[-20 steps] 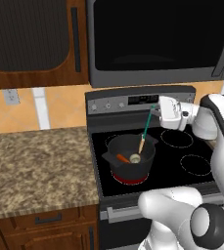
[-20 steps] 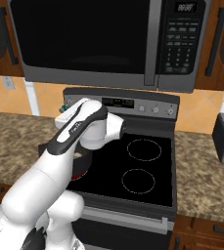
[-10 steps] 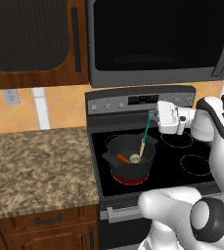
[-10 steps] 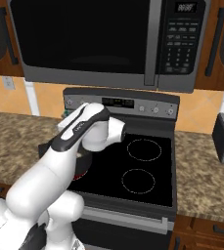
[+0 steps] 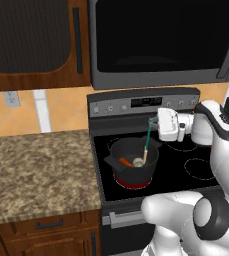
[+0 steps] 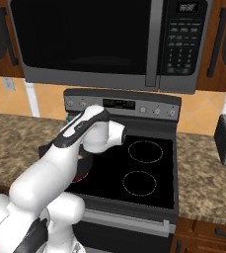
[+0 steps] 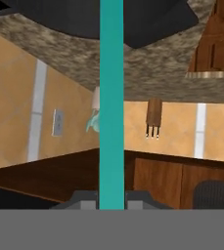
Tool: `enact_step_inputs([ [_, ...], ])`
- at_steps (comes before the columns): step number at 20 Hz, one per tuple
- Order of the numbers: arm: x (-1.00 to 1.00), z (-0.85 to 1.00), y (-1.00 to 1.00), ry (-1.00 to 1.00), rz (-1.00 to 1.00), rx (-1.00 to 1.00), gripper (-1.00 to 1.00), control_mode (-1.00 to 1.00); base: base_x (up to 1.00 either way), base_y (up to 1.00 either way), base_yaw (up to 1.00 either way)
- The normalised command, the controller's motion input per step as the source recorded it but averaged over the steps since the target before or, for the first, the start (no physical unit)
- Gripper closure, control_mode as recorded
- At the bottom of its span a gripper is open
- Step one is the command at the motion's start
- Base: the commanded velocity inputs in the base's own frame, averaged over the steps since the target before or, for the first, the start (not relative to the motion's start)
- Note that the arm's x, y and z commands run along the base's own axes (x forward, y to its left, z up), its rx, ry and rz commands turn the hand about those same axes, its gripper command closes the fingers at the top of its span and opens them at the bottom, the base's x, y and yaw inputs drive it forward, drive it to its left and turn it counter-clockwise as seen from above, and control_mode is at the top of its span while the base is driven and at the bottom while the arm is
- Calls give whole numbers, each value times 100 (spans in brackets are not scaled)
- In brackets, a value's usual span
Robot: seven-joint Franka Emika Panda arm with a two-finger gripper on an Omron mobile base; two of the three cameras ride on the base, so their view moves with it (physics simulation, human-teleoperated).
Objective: Put the carrot and mushroom in the pot. Retrieve the spatula and lightly stir the vegetables in the pot.
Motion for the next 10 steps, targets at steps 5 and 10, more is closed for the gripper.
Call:
enact_step_inputs([
  [5, 29, -27, 10, 0, 0, 0, 100, -100, 0, 0, 0],
  [10, 36, -34, 7, 0, 0, 0, 100, -100, 0, 0, 0],
])
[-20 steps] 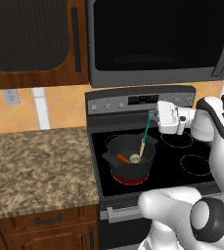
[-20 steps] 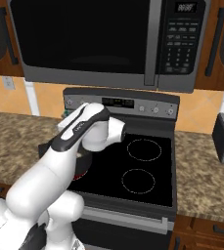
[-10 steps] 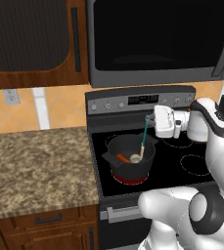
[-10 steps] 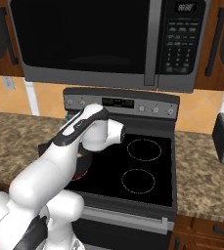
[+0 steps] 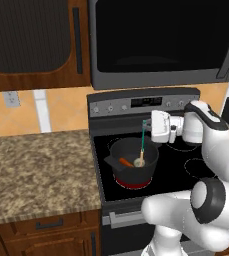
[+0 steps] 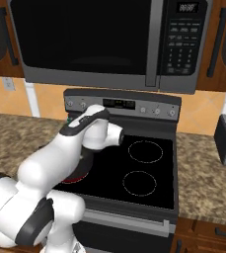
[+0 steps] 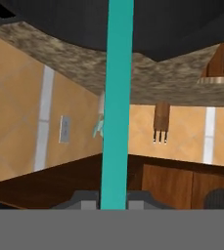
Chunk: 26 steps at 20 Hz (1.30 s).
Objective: Put the carrot and mushroom in the pot. Retrieve the spatula and lightly stir the vegetables in the pot.
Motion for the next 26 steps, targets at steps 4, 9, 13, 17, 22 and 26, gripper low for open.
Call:
enact_step_inputs([
  [4, 21, -29, 0, 0, 0, 0, 100, -100, 0, 0, 0],
  [9, -6, -1, 4, -4, 0, 0, 100, -100, 0, 0, 0],
  [13, -12, -1, 48, -8, 0, 3, 100, -100, 0, 0, 0],
  [17, -3, -2, 40, -5, 0, 12, 100, -100, 0, 0, 0],
  [22, 0, -1, 8, 0, 0, 11, 100, -100, 0, 0, 0],
  [26, 0, -11, 0, 1, 0, 0, 100, -100, 0, 0, 0],
])
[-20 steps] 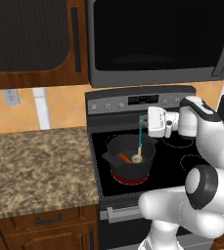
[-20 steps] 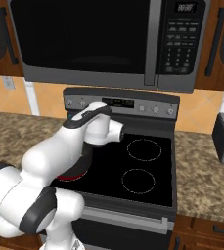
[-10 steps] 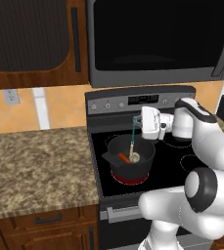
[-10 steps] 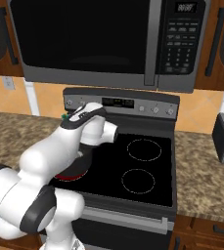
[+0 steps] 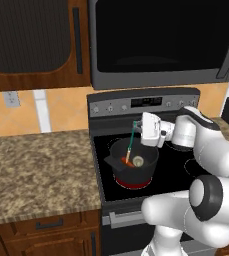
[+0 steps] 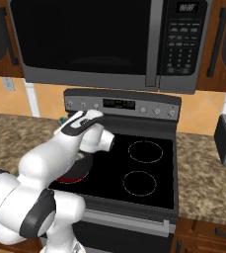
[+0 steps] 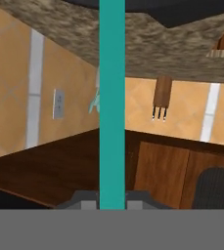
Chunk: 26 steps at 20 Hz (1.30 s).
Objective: Put the carrot and mushroom in the pot. Retrieve the spatula and lightly stir the vegetables in the pot.
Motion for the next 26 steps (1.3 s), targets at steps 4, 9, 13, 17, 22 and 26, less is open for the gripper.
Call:
enact_step_inputs([
  [4, 0, -20, 0, 0, 0, -7, 100, -100, 0, 0, 0],
  [9, 0, -19, 0, 1, 0, -4, 100, -100, 0, 0, 0],
  [13, 2, -16, 0, 0, 0, -3, 100, -100, 0, 0, 0],
  [17, 29, -22, 0, 0, 0, -5, 100, -100, 0, 0, 0],
  [22, 8, -13, -9, -1, 0, -1, 100, -100, 0, 0, 0],
  [26, 0, -15, 0, -6, 2, -3, 100, -100, 0, 0, 0],
])
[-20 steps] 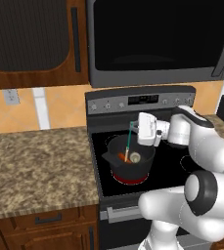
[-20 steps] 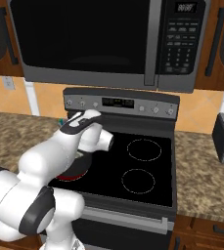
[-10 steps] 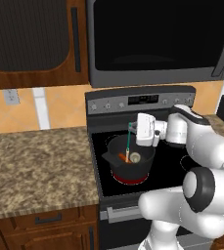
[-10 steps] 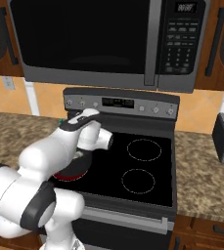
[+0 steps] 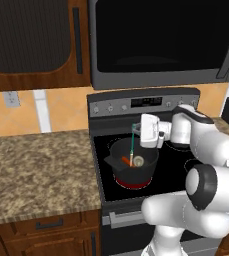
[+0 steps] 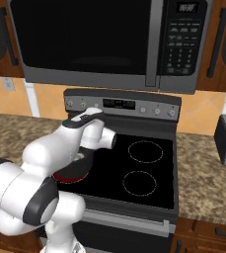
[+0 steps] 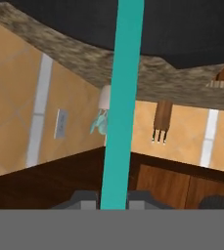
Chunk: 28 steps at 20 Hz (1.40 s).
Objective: Put the carrot and mushroom in the pot. Retrieve the spatula and lightly stir the vegetables in the pot.
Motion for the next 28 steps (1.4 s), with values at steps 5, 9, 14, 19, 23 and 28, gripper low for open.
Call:
enact_step_inputs([
  [5, 0, 0, 0, -8, 0, -4, 100, -100, 0, 0, 0],
  [9, 0, -2, 0, -7, 0, -4, 100, -100, 0, 0, 0],
  [14, 0, -28, 9, 0, 1, 0, 100, -100, 0, 0, 0],
  [19, 0, -43, 17, 1, 0, 6, 100, -100, 0, 0, 0],
  [23, 0, -14, 33, 2, 0, 12, 100, -100, 0, 0, 0],
  [28, -9, -1, 26, 4, 0, 15, 100, -100, 0, 0, 0],
])
